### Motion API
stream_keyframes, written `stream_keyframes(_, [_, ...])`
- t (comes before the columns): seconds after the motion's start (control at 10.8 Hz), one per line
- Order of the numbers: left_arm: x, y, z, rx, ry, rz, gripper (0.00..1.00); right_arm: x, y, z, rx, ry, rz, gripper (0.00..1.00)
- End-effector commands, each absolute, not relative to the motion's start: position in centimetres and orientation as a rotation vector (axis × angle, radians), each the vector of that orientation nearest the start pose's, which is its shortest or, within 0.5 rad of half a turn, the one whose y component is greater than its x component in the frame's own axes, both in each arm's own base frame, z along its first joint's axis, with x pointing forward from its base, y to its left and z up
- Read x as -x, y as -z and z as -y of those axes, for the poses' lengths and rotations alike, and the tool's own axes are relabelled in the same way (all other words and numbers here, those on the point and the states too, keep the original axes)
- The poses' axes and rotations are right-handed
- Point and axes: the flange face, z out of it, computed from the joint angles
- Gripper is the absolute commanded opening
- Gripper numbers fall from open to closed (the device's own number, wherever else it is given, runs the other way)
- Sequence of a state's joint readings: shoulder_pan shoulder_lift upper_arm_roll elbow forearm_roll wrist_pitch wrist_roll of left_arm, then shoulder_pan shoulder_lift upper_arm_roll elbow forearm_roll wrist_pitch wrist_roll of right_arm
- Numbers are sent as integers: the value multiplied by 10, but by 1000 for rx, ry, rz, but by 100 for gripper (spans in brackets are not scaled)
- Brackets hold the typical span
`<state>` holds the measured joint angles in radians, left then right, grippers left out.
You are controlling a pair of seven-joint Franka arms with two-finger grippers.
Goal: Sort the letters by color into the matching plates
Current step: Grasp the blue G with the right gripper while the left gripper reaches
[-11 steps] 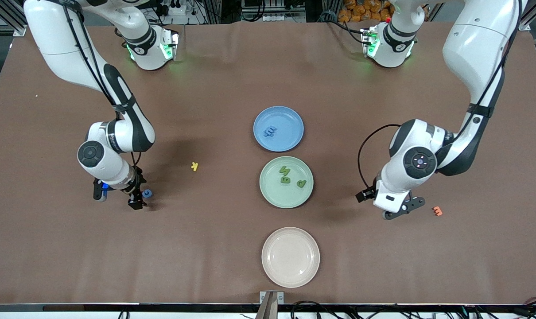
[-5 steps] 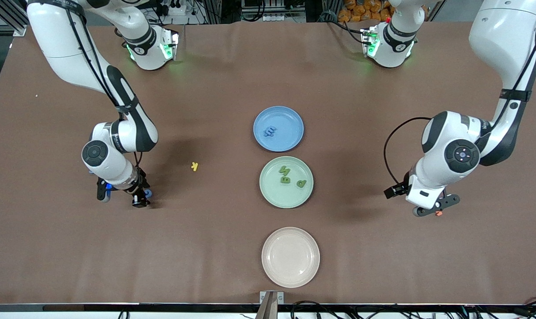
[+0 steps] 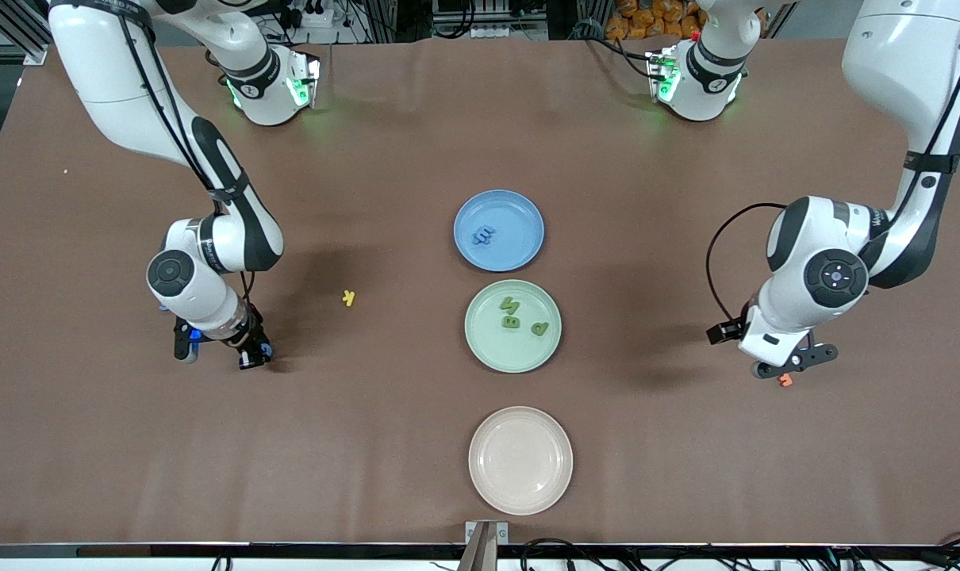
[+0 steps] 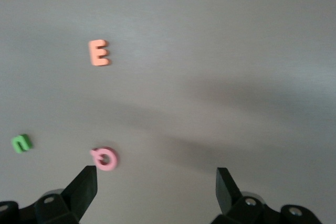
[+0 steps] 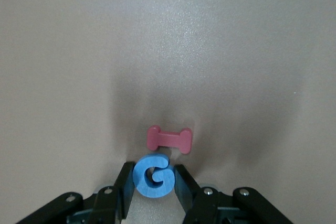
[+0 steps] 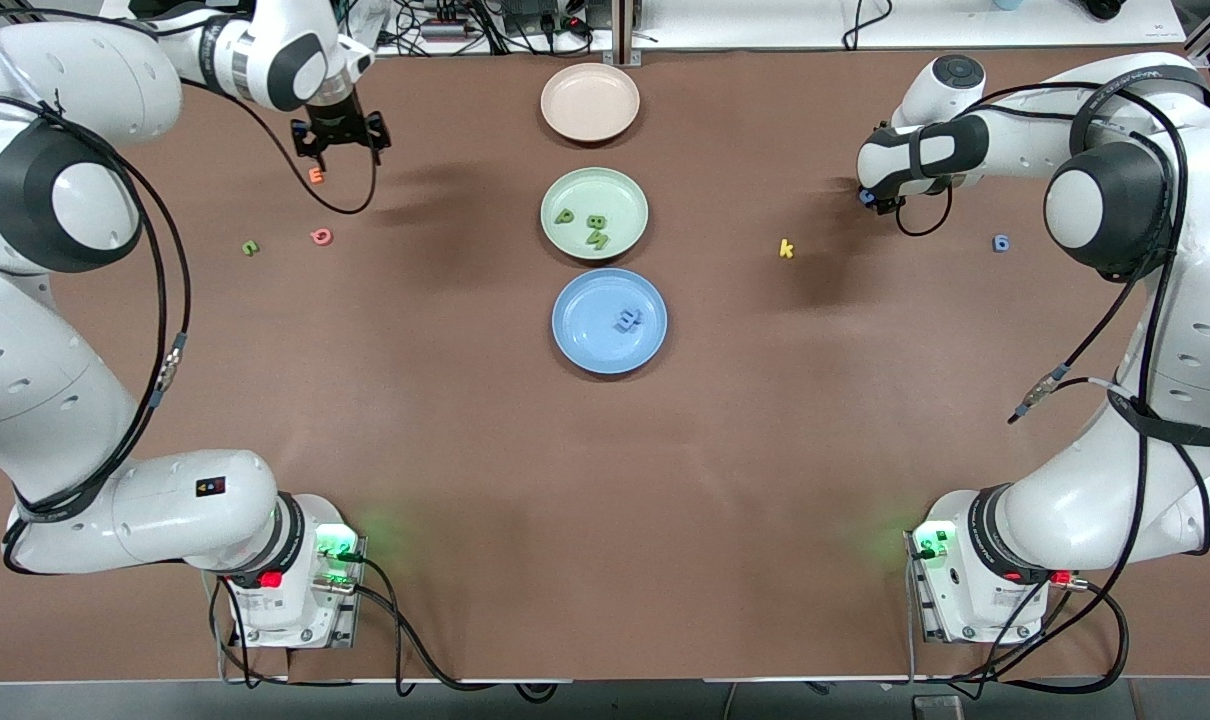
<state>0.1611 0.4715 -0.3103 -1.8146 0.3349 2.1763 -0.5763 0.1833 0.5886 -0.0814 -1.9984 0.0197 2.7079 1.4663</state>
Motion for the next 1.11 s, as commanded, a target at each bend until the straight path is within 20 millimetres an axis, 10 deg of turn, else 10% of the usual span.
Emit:
stream_keyframes(0.0, [-617, -278, 35, 2963, -38, 380, 100, -607, -160, -66, 2424, 162, -1914, 27])
stream_keyframes(1.02, [-557, -235, -114, 3058, -57, 318, 100, -600, -146, -84, 2696, 133, -1566, 21])
